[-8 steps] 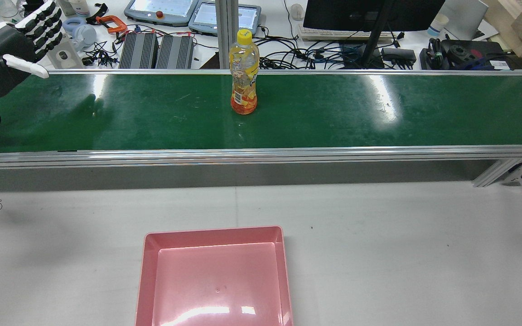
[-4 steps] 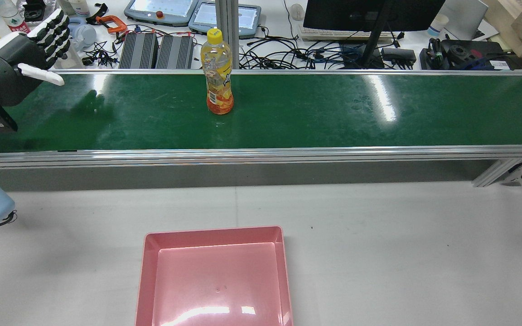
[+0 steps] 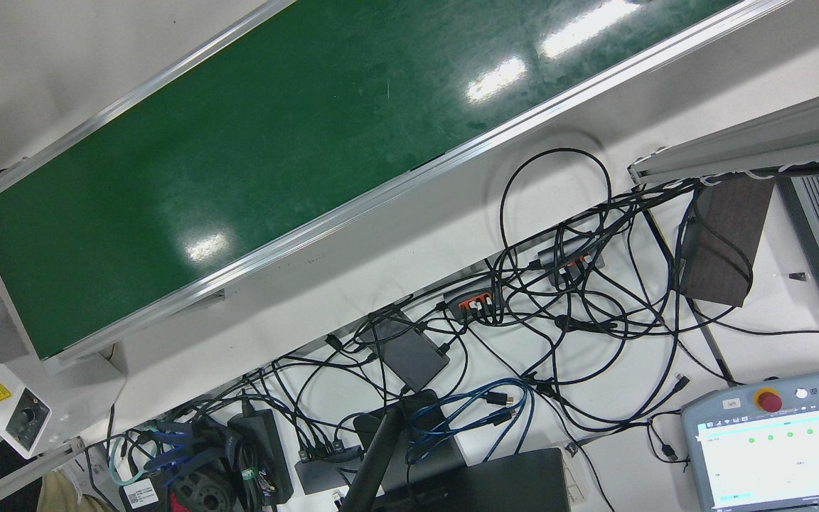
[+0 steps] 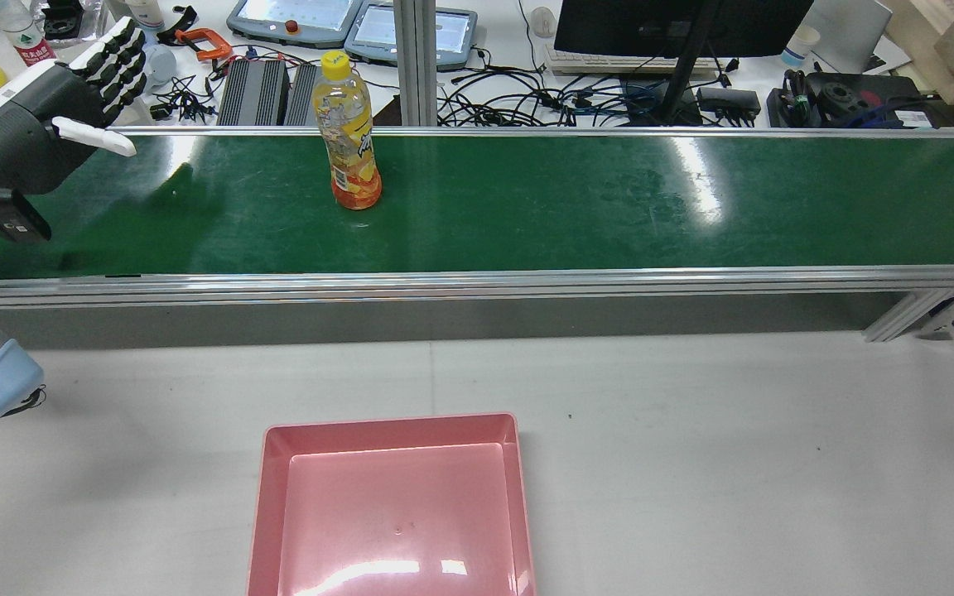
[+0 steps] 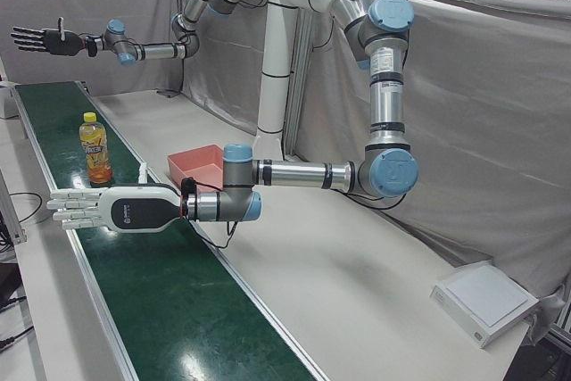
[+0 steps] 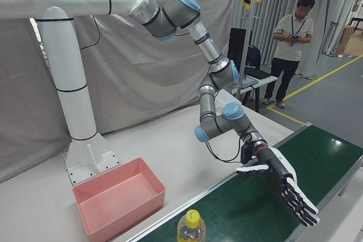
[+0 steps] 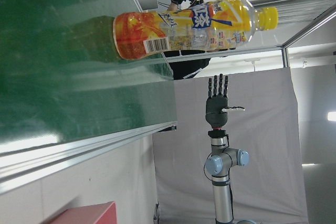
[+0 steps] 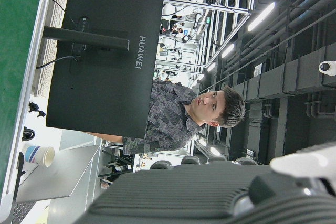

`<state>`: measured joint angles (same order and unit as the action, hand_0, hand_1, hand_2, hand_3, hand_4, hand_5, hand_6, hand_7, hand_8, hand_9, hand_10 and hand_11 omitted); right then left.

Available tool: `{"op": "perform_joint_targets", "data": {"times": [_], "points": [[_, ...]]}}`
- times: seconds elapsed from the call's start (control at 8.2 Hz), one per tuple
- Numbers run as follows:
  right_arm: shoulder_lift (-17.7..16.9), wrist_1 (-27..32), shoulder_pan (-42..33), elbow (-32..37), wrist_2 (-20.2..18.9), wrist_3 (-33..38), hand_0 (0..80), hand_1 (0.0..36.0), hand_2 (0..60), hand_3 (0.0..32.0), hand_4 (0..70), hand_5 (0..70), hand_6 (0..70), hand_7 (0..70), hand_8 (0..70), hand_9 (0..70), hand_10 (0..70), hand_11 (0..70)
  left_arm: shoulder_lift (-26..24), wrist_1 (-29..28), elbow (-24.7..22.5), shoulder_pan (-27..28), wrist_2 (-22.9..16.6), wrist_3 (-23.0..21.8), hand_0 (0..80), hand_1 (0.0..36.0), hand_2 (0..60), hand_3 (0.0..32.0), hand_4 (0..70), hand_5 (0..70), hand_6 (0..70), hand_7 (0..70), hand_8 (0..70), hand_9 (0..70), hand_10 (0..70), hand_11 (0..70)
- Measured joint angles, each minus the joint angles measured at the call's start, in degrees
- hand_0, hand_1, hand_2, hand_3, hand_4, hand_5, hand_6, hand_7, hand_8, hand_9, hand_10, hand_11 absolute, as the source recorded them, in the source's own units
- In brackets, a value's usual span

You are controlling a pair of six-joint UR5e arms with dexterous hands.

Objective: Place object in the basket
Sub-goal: 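Move the left hand along the belt toward the approaching bottle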

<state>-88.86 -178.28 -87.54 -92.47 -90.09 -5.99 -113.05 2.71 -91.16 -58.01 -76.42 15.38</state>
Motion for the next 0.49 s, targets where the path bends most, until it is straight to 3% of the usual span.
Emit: {"op": "perform_joint_targets", "data": {"times": [0.12, 0.49], "points": [[0.0, 0.0, 0.0, 0.0, 0.0, 0.0, 0.0, 0.0, 0.0, 0.0, 0.0, 0.0, 0.0, 0.0, 0.0, 0.0, 0.0, 0.0, -0.3, 0.1, 0.2, 0.0, -0.8, 0.0, 68.3, 13.3, 0.0, 0.0, 0.0, 10.5, 0.0, 0.0, 0.0, 0.0, 0.0, 0.0], [0.0, 0.0, 0.0, 0.0, 0.0, 0.0, 0.0, 0.0, 0.0, 0.0, 0.0, 0.0, 0.0, 0.0, 0.0, 0.0, 0.0, 0.0, -1.8, 0.9, 0.3, -0.1, -4.0, -0.1, 67.0, 13.0, 0.0, 0.0, 0.0, 10.0, 0.0, 0.0, 0.0, 0.0, 0.0, 0.0]]}}
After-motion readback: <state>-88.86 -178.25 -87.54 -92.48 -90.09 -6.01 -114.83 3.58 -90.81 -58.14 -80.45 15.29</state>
